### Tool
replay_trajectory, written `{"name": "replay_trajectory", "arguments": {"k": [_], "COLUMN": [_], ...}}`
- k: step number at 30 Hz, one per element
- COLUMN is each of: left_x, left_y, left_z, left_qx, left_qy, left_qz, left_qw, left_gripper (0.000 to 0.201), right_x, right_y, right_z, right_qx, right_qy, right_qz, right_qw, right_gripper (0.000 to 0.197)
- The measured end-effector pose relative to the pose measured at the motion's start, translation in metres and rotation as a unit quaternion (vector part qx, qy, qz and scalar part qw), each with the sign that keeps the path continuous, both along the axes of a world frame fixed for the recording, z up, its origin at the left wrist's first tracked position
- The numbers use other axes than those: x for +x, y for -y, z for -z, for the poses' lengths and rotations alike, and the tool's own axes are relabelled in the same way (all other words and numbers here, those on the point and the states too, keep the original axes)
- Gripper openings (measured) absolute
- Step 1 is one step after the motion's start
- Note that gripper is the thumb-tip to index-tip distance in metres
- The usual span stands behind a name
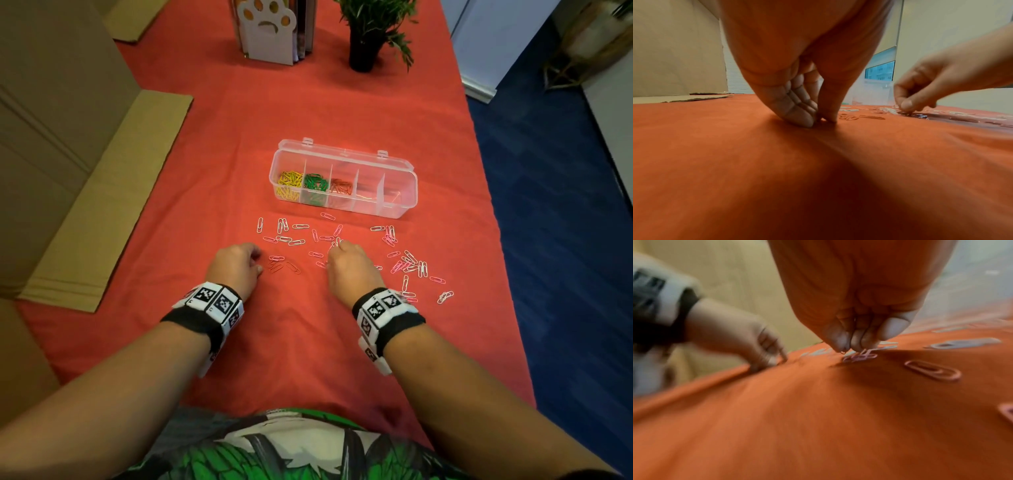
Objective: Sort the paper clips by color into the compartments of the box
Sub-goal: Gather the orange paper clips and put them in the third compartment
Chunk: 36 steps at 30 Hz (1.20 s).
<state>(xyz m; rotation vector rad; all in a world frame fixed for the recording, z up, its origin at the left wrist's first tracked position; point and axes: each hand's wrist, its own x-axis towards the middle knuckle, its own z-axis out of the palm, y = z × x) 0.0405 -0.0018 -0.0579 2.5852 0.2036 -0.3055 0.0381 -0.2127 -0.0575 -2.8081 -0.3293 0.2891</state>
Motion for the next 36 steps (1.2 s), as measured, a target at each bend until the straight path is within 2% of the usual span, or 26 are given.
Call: {"name": "replay_trajectory", "arguments": {"k": [2, 4, 7, 8, 12, 15, 16, 17, 20, 21, 24, 28, 31, 34, 36], "left_x": [0.002, 0.003, 0.003, 0.003, 0.005, 0.008, 0.008, 0.008, 0.01, 0.011, 0.013, 0.018, 0.023, 0.026, 0.026], "left_y": [-0.003, -0.007, -0.011, -0.011, -0.009, -0.005, -0.003, 0.001, 0.009, 0.012, 0.017, 0.019, 0.015, 0.013, 0.013], "left_z": [0.001, 0.002, 0.004, 0.004, 0.003, 0.001, 0.0, -0.001, -0.002, -0.002, -0.004, 0.0, 0.006, 0.006, 0.003], "left_qx": [0.013, 0.027, 0.034, 0.041, 0.067, 0.011, -0.019, -0.05, -0.156, -0.173, -0.138, -0.123, -0.191, -0.247, -0.242], "left_qy": [0.015, 0.027, 0.032, 0.031, 0.038, 0.047, 0.048, 0.043, -0.007, -0.02, -0.033, -0.023, -0.015, -0.029, -0.028], "left_qz": [-0.003, 0.0, 0.026, 0.035, 0.057, 0.038, 0.032, 0.03, 0.009, 0.0, 0.02, 0.024, -0.02, -0.064, -0.066], "left_qw": [1.0, 0.999, 0.999, 0.998, 0.995, 0.998, 0.998, 0.997, 0.988, 0.985, 0.99, 0.992, 0.981, 0.967, 0.967], "left_gripper": [0.022, 0.017, 0.019, 0.019, 0.017, 0.02, 0.022, 0.027, 0.038, 0.037, 0.031, 0.03, 0.032, 0.034, 0.025], "right_x": [0.005, 0.008, 0.008, 0.007, 0.005, 0.003, 0.002, 0.002, 0.003, 0.004, 0.001, 0.002, 0.008, 0.008, 0.004], "right_y": [0.011, 0.021, 0.03, 0.031, 0.028, 0.023, 0.021, 0.021, 0.023, 0.022, 0.018, 0.026, 0.034, 0.033, 0.028], "right_z": [-0.002, -0.007, -0.015, -0.017, -0.022, -0.024, -0.022, -0.019, -0.008, -0.005, 0.002, 0.002, -0.003, -0.007, -0.005], "right_qx": [0.084, 0.179, 0.344, 0.372, 0.418, 0.494, 0.499, 0.481, 0.325, 0.277, 0.181, 0.132, 0.117, 0.137, 0.141], "right_qy": [-0.027, -0.071, -0.171, -0.191, -0.239, -0.266, -0.268, -0.264, -0.206, -0.185, -0.146, -0.11, -0.092, -0.096, -0.104], "right_qz": [0.089, 0.191, 0.32, 0.33, 0.321, 0.355, 0.361, 0.36, 0.295, 0.264, 0.182, 0.177, 0.204, 0.186, 0.161], "right_qw": [0.992, 0.963, 0.866, 0.847, 0.815, 0.748, 0.74, 0.754, 0.875, 0.905, 0.955, 0.969, 0.968, 0.968, 0.971], "right_gripper": [0.009, 0.01, 0.027, 0.03, 0.035, 0.029, 0.025, 0.021, 0.019, 0.018, 0.019, 0.02, 0.022, 0.013, 0.009]}}
